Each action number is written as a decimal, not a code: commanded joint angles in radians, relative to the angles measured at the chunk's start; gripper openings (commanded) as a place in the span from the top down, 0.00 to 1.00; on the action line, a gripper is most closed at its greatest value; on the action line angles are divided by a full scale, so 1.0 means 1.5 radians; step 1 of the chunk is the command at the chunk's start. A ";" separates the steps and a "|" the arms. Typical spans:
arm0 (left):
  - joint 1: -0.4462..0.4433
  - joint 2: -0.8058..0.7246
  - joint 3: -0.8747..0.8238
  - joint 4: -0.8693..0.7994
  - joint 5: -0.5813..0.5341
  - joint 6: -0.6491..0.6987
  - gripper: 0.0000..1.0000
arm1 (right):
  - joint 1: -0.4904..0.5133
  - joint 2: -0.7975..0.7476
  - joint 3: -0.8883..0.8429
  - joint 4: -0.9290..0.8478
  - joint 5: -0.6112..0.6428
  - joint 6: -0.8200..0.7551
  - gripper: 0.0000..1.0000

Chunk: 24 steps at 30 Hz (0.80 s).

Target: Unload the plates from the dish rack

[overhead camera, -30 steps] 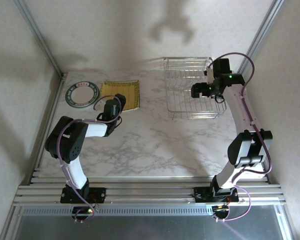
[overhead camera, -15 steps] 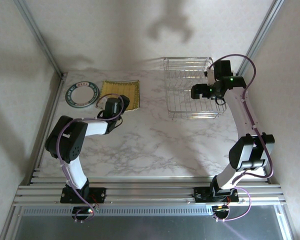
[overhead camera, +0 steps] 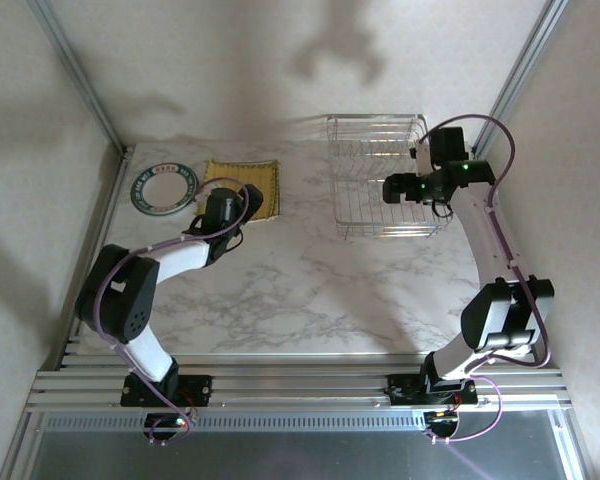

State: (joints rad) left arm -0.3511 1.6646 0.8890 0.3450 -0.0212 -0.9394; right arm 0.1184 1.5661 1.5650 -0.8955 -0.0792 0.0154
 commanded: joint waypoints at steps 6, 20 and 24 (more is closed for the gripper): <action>-0.033 -0.207 -0.058 -0.050 -0.104 0.287 0.00 | 0.015 -0.181 -0.285 0.309 0.020 -0.016 0.01; 0.164 -0.459 -0.481 0.371 -0.267 0.558 0.00 | 0.033 -0.310 -0.749 0.844 0.106 0.021 0.01; 0.219 -0.393 -0.485 0.399 -0.219 0.557 0.00 | 0.020 -0.241 -0.772 0.909 0.104 0.024 0.01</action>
State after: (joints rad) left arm -0.0570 1.0370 0.1604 0.7982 -0.4038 -0.1368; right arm 0.1596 1.1603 0.4194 0.3141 0.0540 0.0372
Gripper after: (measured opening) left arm 0.997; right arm 0.992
